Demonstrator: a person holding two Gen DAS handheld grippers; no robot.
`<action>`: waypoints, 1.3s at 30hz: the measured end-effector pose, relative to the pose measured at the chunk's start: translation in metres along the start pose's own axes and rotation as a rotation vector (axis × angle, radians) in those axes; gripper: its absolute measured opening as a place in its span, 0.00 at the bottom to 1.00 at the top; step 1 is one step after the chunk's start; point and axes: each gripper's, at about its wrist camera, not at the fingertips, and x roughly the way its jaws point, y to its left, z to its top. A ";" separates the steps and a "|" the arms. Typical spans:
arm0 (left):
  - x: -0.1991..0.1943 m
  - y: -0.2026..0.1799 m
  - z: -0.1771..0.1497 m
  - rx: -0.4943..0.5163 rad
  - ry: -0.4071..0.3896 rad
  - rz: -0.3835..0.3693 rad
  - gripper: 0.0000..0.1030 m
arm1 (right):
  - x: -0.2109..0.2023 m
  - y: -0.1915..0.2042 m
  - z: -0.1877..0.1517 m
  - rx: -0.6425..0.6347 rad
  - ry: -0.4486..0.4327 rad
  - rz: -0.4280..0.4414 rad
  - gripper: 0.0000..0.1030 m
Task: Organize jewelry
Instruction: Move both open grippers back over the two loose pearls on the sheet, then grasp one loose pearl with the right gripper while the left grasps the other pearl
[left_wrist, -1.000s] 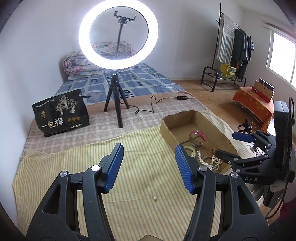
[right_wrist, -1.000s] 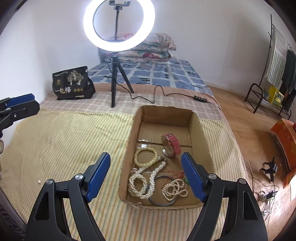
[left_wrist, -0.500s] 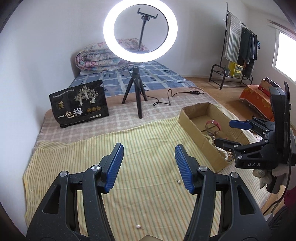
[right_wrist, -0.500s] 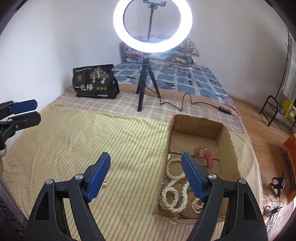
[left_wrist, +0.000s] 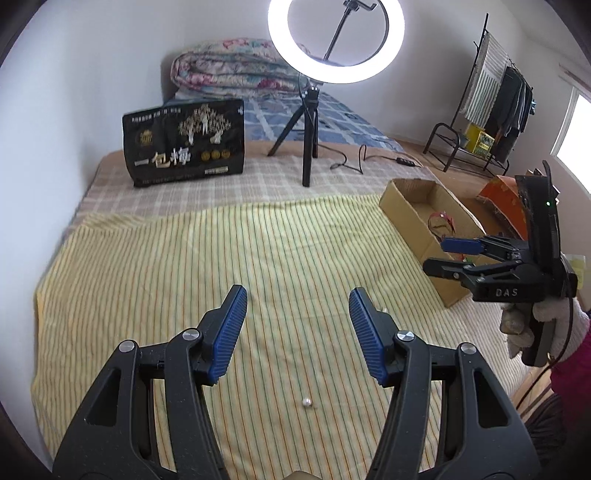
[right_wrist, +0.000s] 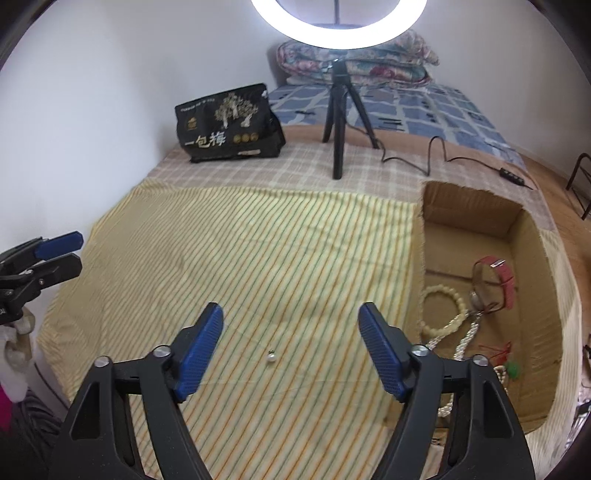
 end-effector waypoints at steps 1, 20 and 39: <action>0.000 0.001 -0.005 -0.002 0.008 -0.008 0.57 | 0.002 0.002 -0.003 -0.007 0.007 0.008 0.61; 0.041 -0.027 -0.099 0.074 0.176 -0.014 0.50 | 0.047 0.028 -0.053 -0.169 0.112 0.012 0.30; 0.066 -0.025 -0.101 0.126 0.202 0.006 0.37 | 0.066 0.028 -0.052 -0.196 0.135 0.004 0.27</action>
